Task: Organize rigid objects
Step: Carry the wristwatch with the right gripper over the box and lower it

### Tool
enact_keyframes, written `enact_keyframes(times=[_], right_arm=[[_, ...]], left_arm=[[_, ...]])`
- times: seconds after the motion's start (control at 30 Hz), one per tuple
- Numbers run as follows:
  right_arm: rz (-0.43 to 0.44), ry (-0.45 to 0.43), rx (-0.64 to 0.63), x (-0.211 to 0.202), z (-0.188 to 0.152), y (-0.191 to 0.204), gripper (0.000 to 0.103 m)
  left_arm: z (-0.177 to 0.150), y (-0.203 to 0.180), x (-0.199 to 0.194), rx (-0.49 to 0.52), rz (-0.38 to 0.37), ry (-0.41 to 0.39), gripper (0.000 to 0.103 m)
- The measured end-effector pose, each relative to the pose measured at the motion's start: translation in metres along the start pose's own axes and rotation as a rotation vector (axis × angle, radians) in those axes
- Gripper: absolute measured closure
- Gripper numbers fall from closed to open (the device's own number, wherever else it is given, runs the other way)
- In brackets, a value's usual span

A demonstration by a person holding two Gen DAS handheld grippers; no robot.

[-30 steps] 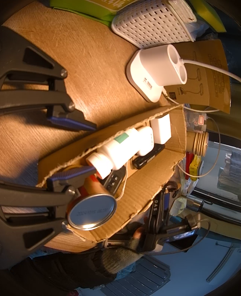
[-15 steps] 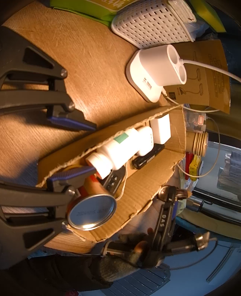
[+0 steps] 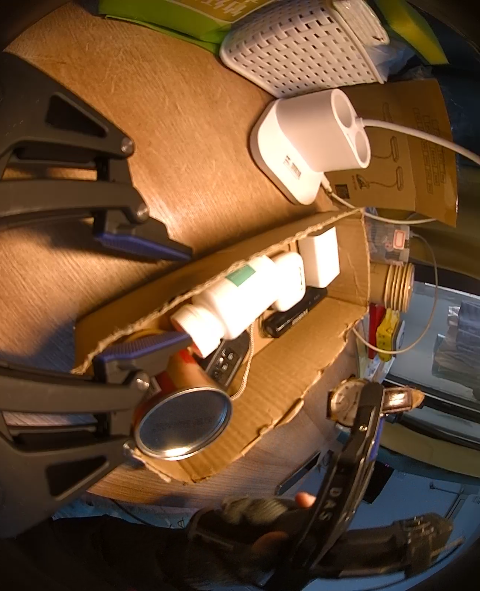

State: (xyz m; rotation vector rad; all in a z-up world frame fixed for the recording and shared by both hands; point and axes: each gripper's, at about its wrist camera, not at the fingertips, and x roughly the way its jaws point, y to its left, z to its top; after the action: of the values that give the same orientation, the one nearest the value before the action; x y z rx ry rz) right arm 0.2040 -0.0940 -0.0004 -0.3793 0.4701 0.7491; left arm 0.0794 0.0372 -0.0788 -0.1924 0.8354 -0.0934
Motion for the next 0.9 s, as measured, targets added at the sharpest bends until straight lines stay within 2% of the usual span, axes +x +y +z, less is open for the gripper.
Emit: enact_keyframes(times=[0.23, 0.47, 0.77, 0.9], right_arm=[[0.054, 0.021, -0.038, 0.000, -0.010, 0.030, 0.045], [0.079, 0.061, -0.028, 0.009, -0.024, 0.039, 0.045], [0.059, 0.118, -0.059, 0.024, -0.035, 0.043, 0.045], [-0.016, 0.117, -0.150, 0.026, -0.038, 0.055, 0.045]], left_arm=[[0.000, 0.000, 0.000, 0.000, 0.000, 0.000, 0.061], [0.000, 0.000, 0.000, 0.000, 0.000, 0.000, 0.061], [0.000, 0.000, 0.000, 0.000, 0.000, 0.000, 0.061], [0.000, -0.001, 0.000, -0.001, 0.001, -0.001, 0.061]])
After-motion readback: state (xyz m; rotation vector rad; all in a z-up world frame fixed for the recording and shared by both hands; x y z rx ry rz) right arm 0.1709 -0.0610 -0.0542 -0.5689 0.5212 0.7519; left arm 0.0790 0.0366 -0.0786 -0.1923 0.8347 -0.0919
